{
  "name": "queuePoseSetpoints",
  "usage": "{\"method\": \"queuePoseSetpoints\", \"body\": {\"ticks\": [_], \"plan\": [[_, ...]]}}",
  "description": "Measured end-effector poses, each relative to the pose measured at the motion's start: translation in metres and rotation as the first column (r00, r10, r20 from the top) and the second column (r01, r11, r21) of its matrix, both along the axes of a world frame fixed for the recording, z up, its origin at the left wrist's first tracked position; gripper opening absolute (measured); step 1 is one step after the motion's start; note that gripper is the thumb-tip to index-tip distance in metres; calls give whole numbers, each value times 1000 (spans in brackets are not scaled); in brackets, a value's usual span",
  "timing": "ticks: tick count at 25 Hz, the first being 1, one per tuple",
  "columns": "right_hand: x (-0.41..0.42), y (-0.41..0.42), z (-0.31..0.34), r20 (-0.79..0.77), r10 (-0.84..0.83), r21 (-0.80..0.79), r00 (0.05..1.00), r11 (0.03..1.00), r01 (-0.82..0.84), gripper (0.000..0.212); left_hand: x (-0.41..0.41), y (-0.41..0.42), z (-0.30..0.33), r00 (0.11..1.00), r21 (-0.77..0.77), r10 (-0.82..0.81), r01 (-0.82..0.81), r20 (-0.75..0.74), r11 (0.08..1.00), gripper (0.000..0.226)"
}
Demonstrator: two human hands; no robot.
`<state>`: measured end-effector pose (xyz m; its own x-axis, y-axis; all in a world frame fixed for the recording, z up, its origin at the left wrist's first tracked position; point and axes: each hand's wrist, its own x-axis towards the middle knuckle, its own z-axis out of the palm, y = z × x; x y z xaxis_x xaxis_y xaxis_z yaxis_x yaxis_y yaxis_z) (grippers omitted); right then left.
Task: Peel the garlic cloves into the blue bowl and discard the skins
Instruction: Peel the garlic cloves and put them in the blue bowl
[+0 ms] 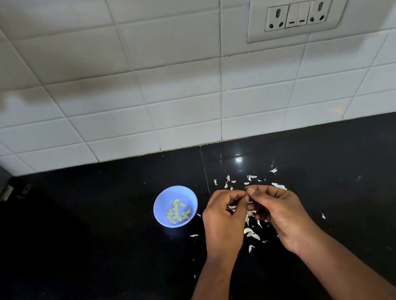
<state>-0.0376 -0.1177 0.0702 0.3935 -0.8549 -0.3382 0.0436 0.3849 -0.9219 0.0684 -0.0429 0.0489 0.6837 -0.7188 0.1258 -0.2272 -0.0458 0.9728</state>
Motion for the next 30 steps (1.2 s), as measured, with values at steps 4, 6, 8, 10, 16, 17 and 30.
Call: {"method": "queuePoseSetpoints", "body": {"ticks": [4, 6, 8, 10, 16, 17, 30], "plan": [[0, 0, 1, -17, -17, -22, 1000, 1000, 16, 12, 6, 2, -3, 997, 12, -36, 35, 67, 999, 11], [2, 2, 0, -19, -23, -28, 1000, 999, 22, 12, 8, 2, -4, 989, 32, -66, 62, 134, 998, 10], [3, 4, 0, -9, -29, -11, 1000, 1000, 29, 10, 11, 3, -6, 948, 63, -94, 79, 305, 995, 7], [4, 6, 0, -1, -25, 21, 1000, 999, 25, 10, 10, 4, -10, 884, 96, -115, 80, 453, 992, 8], [4, 12, 0, -32, 4, 30, 999, 1000, -3, 14, 1, 7, -20, 811, 136, -38, -52, 585, 989, 26], [3, 12, 0, -32, 6, 30, 999, 1000, -5, 14, 1, 7, -21, 818, 129, -14, -74, 576, 989, 26], [-6, 1, -3, 86, -30, 111, 996, 994, 20, 14, 6, 4, -17, 979, 89, -99, 116, -176, 989, 11]]}}
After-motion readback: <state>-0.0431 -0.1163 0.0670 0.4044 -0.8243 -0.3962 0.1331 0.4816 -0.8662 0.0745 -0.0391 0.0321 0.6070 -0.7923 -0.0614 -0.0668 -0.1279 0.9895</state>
